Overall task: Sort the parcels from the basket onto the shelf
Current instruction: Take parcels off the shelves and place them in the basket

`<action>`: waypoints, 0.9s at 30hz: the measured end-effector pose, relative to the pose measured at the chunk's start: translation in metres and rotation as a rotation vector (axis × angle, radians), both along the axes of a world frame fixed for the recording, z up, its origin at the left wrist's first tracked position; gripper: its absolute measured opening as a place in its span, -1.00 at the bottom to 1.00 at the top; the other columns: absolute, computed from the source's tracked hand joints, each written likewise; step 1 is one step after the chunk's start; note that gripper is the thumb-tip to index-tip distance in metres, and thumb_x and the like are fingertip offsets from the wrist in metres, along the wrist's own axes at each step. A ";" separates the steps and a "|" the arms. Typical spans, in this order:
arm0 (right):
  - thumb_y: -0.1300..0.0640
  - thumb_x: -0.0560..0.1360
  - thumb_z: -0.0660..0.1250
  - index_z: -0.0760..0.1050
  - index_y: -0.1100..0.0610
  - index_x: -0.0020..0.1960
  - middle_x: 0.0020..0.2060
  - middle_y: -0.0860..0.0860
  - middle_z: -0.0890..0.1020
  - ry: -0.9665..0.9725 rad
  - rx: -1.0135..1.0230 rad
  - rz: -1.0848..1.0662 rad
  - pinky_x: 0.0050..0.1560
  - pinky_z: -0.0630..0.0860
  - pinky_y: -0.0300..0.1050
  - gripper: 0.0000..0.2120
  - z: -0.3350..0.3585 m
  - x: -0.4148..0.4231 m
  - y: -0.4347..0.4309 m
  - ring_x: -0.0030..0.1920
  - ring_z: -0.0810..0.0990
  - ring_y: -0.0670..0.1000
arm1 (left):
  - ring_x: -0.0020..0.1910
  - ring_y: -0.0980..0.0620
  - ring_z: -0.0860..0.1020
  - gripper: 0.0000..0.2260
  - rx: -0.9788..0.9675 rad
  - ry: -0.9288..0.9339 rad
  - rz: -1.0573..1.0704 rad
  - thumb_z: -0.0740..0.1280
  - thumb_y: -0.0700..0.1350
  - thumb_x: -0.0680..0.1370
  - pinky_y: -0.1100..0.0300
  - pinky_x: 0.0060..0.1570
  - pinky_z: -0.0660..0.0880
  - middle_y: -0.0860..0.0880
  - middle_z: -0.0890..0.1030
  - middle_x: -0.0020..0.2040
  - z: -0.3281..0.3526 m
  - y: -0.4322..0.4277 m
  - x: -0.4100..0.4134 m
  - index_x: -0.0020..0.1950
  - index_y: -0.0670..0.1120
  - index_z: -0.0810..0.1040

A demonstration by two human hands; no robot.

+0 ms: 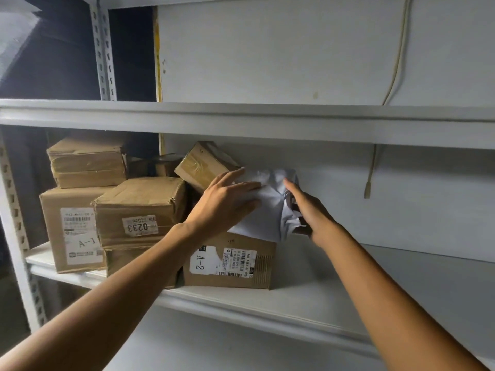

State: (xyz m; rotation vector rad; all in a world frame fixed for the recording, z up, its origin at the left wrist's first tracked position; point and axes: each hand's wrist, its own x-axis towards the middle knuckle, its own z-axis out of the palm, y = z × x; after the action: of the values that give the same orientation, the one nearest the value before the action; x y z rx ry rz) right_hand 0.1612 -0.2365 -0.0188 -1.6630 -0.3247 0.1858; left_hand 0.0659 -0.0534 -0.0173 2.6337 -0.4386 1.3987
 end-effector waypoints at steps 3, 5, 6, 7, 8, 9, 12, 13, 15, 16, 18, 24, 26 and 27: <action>-0.26 0.35 0.38 0.57 0.09 0.11 -0.01 0.12 0.60 0.003 0.021 0.002 -0.21 0.50 -0.10 -0.49 0.000 0.000 0.006 -0.06 0.59 0.12 | 0.40 -0.12 0.36 -0.53 -0.206 0.167 0.044 0.46 0.08 0.43 -0.05 0.27 0.41 -0.09 0.32 0.47 -0.003 -0.001 0.001 0.33 0.12 0.51; -0.20 0.35 0.37 0.59 0.04 -0.09 -0.14 0.10 0.57 0.031 0.035 -0.003 -0.25 0.44 -0.11 -0.67 0.000 -0.002 0.008 -0.14 0.54 0.12 | 0.43 -0.09 0.31 -0.51 -0.245 0.219 0.062 0.47 0.10 0.42 -0.05 0.30 0.38 -0.07 0.26 0.49 -0.005 -0.001 0.002 0.34 0.15 0.49; -0.18 0.36 0.36 0.55 0.01 -0.20 -0.22 0.07 0.53 0.029 0.036 -0.013 -0.29 0.40 -0.13 -0.75 0.000 -0.005 0.008 -0.21 0.51 0.09 | 0.44 -0.08 0.30 -0.52 -0.252 0.219 0.052 0.47 0.07 0.43 -0.06 0.32 0.37 -0.07 0.26 0.50 -0.005 -0.002 0.002 0.33 0.14 0.49; -0.15 0.38 0.35 0.53 0.00 -0.24 -0.27 0.06 0.51 0.022 0.041 -0.016 -0.33 0.38 -0.15 -0.78 0.000 -0.008 0.006 -0.26 0.48 0.07 | 0.44 -0.06 0.30 -0.56 -0.260 0.205 0.032 0.46 0.04 0.45 -0.05 0.34 0.36 -0.07 0.27 0.49 -0.006 -0.003 0.000 0.32 0.13 0.51; -0.13 0.39 0.34 0.56 0.01 -0.18 -0.25 0.08 0.53 0.015 0.059 -0.007 -0.34 0.37 -0.15 -0.79 -0.001 -0.011 0.004 -0.26 0.49 0.07 | 0.45 -0.04 0.29 -0.62 -0.270 0.181 0.001 0.43 0.01 0.48 -0.04 0.36 0.35 -0.07 0.29 0.48 -0.007 -0.003 -0.003 0.30 0.12 0.53; -0.11 0.41 0.33 0.58 0.04 -0.07 -0.17 0.14 0.57 0.006 0.080 0.009 -0.30 0.40 -0.13 -0.76 -0.002 -0.013 0.003 -0.21 0.52 0.10 | 0.44 0.00 0.29 -0.68 -0.279 0.149 -0.035 0.39 -0.02 0.51 0.01 0.38 0.34 -0.07 0.31 0.47 -0.009 -0.003 -0.006 0.27 0.11 0.56; -0.06 0.43 0.30 0.53 0.08 0.01 -0.05 0.18 0.55 0.003 0.117 0.031 -0.13 0.39 -0.04 -0.74 -0.003 -0.024 0.001 -0.06 0.52 0.12 | 0.43 -0.02 0.30 -0.75 -0.253 0.086 -0.089 0.33 -0.06 0.56 0.17 0.37 0.28 -0.10 0.30 0.48 -0.010 -0.003 -0.017 0.23 0.06 0.60; -0.05 0.44 0.29 0.52 0.10 0.00 -0.05 0.17 0.54 0.019 0.138 0.044 -0.11 0.38 -0.04 -0.75 -0.004 -0.028 0.001 -0.06 0.51 0.11 | 0.44 -0.04 0.31 -0.76 -0.241 0.087 -0.088 0.32 -0.07 0.57 0.15 0.36 0.29 -0.11 0.29 0.49 -0.010 -0.003 -0.021 0.23 0.05 0.60; -0.04 0.46 0.29 0.51 0.14 0.08 -0.02 0.17 0.59 0.070 0.231 0.103 -0.09 0.43 -0.05 -0.70 -0.005 -0.035 0.003 -0.04 0.57 0.10 | 0.43 -0.06 0.32 -0.77 -0.248 0.093 -0.108 0.30 -0.07 0.58 0.07 0.37 0.34 -0.11 0.28 0.49 -0.011 -0.006 -0.027 0.21 0.03 0.61; -0.05 0.49 0.29 0.52 0.13 0.14 0.01 0.15 0.63 0.084 0.291 0.149 -0.07 0.49 -0.07 -0.68 -0.004 -0.040 0.003 -0.03 0.61 0.09 | 0.43 -0.07 0.33 -0.77 -0.261 0.091 -0.133 0.29 -0.07 0.58 0.03 0.36 0.36 -0.11 0.29 0.49 -0.012 -0.008 -0.030 0.20 0.02 0.62; -0.02 0.54 0.29 0.52 0.06 0.21 0.03 0.10 0.68 0.063 0.386 0.204 -0.05 0.57 -0.06 -0.71 -0.007 -0.049 0.000 -0.02 0.67 0.06 | 0.42 -0.09 0.35 -0.79 -0.291 0.082 -0.176 0.28 -0.08 0.59 -0.01 0.34 0.38 -0.11 0.32 0.47 -0.013 -0.012 -0.036 0.17 -0.01 0.63; 0.15 0.47 0.35 0.51 0.03 0.23 0.02 0.15 0.67 -0.061 0.438 -0.015 -0.10 0.59 -0.03 -0.67 -0.027 -0.070 -0.032 -0.06 0.68 0.12 | 0.41 0.08 0.29 -0.55 -0.448 0.136 -0.311 0.39 0.01 0.51 0.06 0.32 0.38 -0.04 0.25 0.50 -0.023 -0.030 -0.043 0.38 -0.01 0.43; 0.18 0.46 0.37 0.54 0.01 0.19 0.01 0.09 0.69 -0.111 0.483 -0.070 -0.14 0.60 -0.05 -0.70 -0.037 -0.079 -0.051 -0.03 0.69 0.11 | 0.44 0.06 0.27 -0.35 -0.587 0.274 -0.378 0.42 0.14 0.46 0.09 0.33 0.36 0.02 0.21 0.52 -0.028 -0.043 -0.043 0.48 0.03 0.27; 0.20 0.46 0.38 0.56 0.00 0.16 -0.03 0.05 0.70 -0.147 0.492 -0.105 -0.18 0.60 -0.08 -0.71 -0.042 -0.084 -0.062 -0.05 0.69 0.09 | 0.41 0.05 0.34 -0.36 -0.642 0.347 -0.407 0.44 0.16 0.43 0.11 0.29 0.39 0.03 0.32 0.47 -0.031 -0.052 -0.040 0.44 0.05 0.32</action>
State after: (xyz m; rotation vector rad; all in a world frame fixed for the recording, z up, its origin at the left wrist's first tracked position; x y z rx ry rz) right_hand 0.0776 -0.2982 -0.0607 -1.2033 -0.3599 -0.0924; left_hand 0.0256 -0.1056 -0.0484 2.0472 -0.3719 0.7656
